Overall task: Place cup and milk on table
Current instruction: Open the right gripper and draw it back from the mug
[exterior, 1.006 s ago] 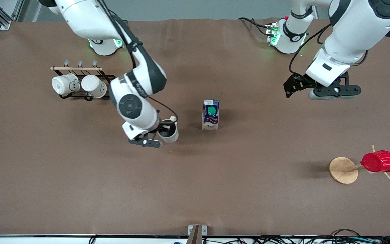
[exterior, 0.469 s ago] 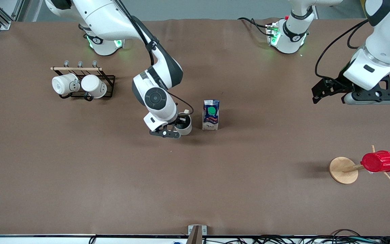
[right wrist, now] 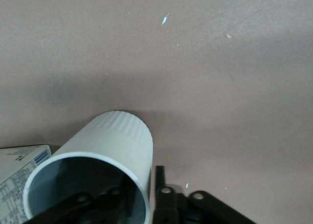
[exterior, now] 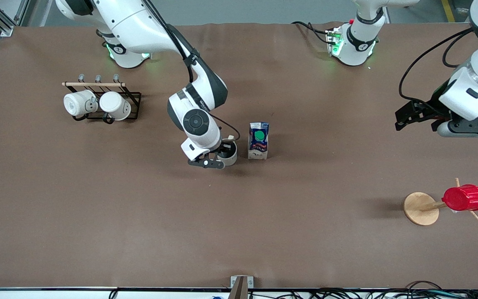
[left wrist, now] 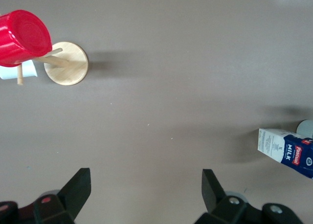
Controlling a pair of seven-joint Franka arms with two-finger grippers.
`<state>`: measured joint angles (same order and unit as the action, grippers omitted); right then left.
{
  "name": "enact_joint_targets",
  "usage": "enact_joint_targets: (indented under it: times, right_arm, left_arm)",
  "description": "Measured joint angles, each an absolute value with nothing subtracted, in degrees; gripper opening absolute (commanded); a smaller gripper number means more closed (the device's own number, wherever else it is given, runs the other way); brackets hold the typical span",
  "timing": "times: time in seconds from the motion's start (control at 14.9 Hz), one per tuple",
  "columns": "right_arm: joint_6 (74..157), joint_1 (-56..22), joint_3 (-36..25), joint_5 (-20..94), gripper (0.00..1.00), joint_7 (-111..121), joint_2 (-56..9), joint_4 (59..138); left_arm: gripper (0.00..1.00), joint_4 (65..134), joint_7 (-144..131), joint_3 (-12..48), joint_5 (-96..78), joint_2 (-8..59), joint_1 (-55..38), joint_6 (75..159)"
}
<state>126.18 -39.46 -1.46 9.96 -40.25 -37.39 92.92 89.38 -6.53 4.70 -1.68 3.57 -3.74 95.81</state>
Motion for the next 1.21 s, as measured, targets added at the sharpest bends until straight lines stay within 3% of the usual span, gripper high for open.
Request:
enact_joint_targets:
  times: [0.4, 0.8, 1.21]
  right_arm:
    - [123.25, -38.10, -3.19, 9.90, 1.00, -40.13, -36.03, 90.59]
    - [112.22, -28.27, -4.41, -1.88, 1.00, -38.35, -23.07, 86.68]
    - [102.21, -16.50, -4.74, -3.71, 1.00, -18.96, -11.44, 86.54]
  left_arm:
    - [1.00, 88.41, -3.17, 3.53, -1.68, 4.14, -2.09, 94.76]
    - [1.00, 88.69, -3.49, 3.58, -1.68, 3.71, -2.11, 94.75]
    - [1.00, 91.33, -5.79, 3.65, -1.68, 0.49, -2.83, 94.57]
